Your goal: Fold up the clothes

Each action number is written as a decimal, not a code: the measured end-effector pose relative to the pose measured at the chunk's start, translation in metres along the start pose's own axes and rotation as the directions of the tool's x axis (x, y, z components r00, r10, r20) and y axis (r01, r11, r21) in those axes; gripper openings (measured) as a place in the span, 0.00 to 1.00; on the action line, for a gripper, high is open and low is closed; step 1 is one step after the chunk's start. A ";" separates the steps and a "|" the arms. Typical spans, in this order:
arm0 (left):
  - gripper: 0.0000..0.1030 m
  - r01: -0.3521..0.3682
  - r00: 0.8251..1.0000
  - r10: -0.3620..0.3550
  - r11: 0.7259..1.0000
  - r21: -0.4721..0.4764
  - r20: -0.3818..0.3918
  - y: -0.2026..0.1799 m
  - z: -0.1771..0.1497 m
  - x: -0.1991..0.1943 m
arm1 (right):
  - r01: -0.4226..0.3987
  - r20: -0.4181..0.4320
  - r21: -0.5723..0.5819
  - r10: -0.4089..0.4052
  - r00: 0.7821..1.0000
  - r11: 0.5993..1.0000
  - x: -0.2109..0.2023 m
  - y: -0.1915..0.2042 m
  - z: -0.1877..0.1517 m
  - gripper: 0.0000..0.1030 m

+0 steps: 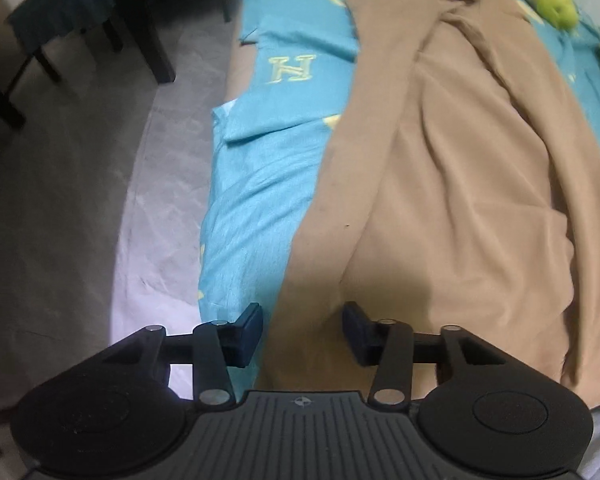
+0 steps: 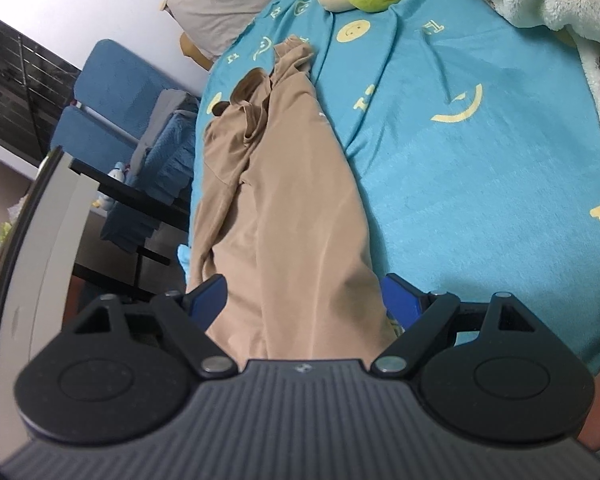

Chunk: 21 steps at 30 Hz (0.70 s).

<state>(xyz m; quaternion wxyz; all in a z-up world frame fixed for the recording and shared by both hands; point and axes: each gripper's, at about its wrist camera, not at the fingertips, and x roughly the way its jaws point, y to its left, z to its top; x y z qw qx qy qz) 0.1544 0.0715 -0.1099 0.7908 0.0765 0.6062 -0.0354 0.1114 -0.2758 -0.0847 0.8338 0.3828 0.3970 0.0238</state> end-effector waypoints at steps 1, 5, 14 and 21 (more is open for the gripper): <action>0.05 -0.017 1.000 0.016 0.999 0.031 0.014 -0.006 -0.002 -0.008 | 0.007 -0.003 0.000 -0.007 1.000 1.000 0.001 -0.001 0.000 0.84; 0.04 -0.086 0.994 0.074 0.984 0.155 0.081 -0.034 -0.011 -0.046 | 0.025 -0.016 0.005 -0.025 1.000 1.000 0.004 -0.004 -0.001 0.84; 0.03 -0.067 0.982 -0.002 0.932 0.356 0.190 -0.109 -0.027 -0.119 | 0.098 -0.024 -0.043 -0.100 0.995 0.994 0.014 -0.002 -0.005 0.83; 0.16 0.214 0.969 -0.238 0.942 0.258 0.066 -0.123 -0.046 -0.087 | 0.135 -0.063 -0.054 -0.138 0.988 0.989 0.022 -0.004 -0.008 0.83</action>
